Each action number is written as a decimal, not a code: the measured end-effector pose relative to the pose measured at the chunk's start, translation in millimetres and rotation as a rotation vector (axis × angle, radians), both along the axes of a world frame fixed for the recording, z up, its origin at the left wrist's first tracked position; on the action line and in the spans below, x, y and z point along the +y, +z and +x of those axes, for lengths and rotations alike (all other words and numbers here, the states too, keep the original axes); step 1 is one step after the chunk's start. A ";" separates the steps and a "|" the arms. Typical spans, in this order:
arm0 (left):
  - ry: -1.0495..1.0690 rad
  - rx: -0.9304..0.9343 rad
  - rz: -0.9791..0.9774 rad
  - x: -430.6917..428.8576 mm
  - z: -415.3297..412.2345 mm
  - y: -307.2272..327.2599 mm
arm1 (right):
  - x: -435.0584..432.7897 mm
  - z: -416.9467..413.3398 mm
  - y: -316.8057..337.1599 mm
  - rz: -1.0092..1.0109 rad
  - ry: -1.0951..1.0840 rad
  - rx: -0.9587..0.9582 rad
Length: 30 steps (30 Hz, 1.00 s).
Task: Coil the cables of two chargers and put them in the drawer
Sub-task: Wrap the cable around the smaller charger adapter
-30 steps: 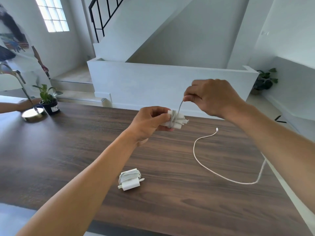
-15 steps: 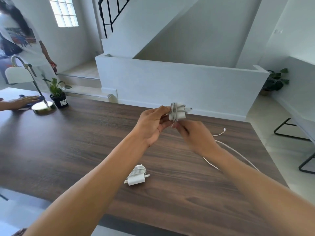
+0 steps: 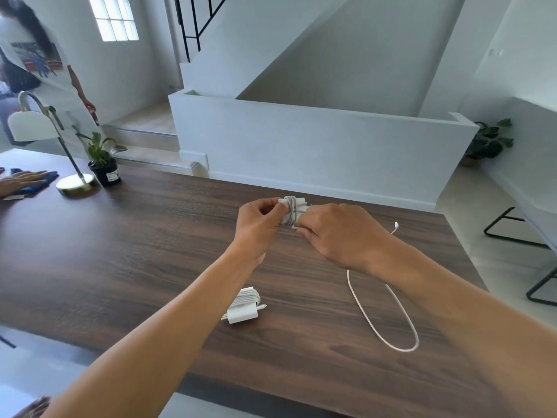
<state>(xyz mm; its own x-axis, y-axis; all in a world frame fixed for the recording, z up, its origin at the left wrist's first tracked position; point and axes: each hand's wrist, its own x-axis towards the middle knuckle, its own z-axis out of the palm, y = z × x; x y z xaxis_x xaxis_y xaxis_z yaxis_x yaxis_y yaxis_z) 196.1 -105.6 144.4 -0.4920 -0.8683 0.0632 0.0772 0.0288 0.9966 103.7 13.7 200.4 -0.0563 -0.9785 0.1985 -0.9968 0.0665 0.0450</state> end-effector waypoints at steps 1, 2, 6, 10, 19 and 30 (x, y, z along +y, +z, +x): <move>-0.006 -0.007 -0.010 0.8 0.9 -2.6 | -0.5 -3.1 2.0 -0.017 -0.010 -0.015; -0.021 -0.030 -0.029 2.2 1.9 -4.7 | -1.6 -8.2 4.1 -0.042 -0.024 -0.041; -0.166 -0.051 0.028 4.4 6.9 -11.2 | -5.5 -32.5 7.1 -0.140 -0.099 -0.197; -0.235 -0.048 0.080 6.2 11.4 -10.7 | -4.5 -41.0 2.6 -0.160 -0.082 -0.347; -0.433 0.094 0.251 0.6 20.4 -3.2 | -12.5 -43.1 -12.0 -0.226 -0.002 -0.713; -0.294 0.274 0.381 -0.2 14.4 6.1 | -7.0 -20.8 -75.2 -0.129 -0.139 -0.785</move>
